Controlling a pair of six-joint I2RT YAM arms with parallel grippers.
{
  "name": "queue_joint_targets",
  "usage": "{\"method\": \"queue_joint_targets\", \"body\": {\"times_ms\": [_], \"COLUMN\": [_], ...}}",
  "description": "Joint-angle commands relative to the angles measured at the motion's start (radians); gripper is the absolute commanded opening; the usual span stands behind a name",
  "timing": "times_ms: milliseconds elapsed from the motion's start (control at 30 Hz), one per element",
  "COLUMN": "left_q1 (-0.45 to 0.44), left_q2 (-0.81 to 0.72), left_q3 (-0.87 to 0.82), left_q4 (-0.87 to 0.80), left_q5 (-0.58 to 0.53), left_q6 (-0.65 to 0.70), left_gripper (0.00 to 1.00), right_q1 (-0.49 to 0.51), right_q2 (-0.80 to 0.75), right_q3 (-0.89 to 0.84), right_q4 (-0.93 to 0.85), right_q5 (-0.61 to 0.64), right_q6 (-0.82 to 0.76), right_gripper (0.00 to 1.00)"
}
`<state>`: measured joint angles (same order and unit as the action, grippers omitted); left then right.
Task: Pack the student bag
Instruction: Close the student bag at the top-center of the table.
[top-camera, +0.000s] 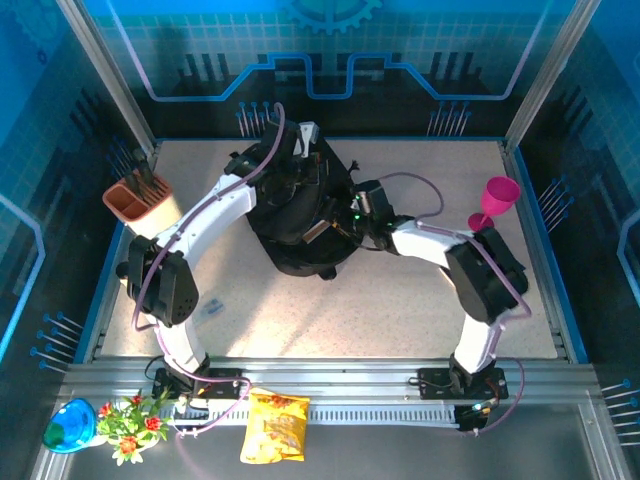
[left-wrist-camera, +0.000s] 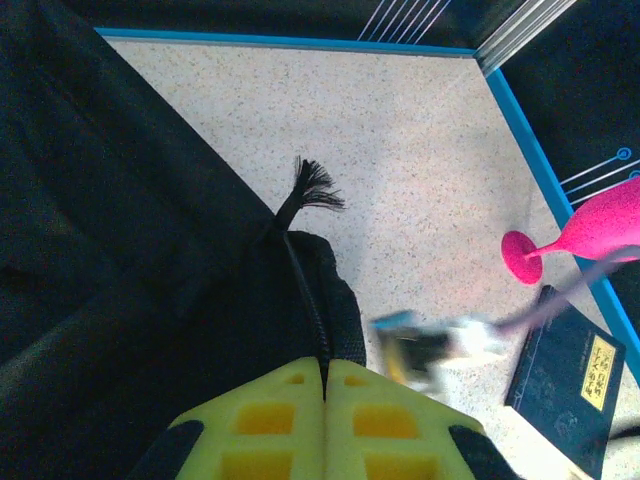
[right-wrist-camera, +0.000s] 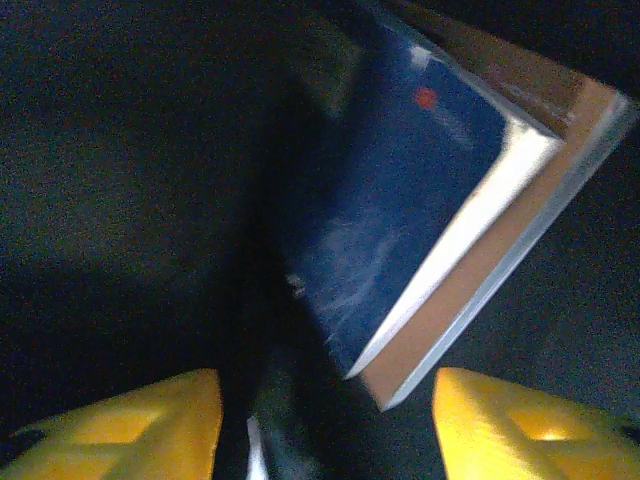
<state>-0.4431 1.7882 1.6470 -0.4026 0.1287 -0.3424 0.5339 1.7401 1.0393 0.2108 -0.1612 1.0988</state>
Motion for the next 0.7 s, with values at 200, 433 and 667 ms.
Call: {"method": "queue_joint_targets", "body": {"times_ms": [200, 433, 667], "left_q1": [0.006, 0.017, 0.027], "left_q2": [-0.109, -0.176, -0.21], "left_q3": [-0.215, -0.304, -0.361], "left_q4": [0.1, 0.06, 0.104], "left_q5": [0.143, -0.063, -0.132], "left_q6": [0.021, 0.099, 0.098], "left_gripper": [0.31, 0.57, 0.86], "right_q1": [-0.115, -0.323, -0.454], "right_q2": [-0.368, -0.389, -0.246], "right_q3": [-0.149, -0.111, -0.043], "right_q4": [-0.342, -0.571, -0.677], "right_q5": [0.318, 0.434, 0.398], "right_q6": [-0.321, -0.481, -0.522], "right_gripper": [0.74, 1.0, 1.0]}}
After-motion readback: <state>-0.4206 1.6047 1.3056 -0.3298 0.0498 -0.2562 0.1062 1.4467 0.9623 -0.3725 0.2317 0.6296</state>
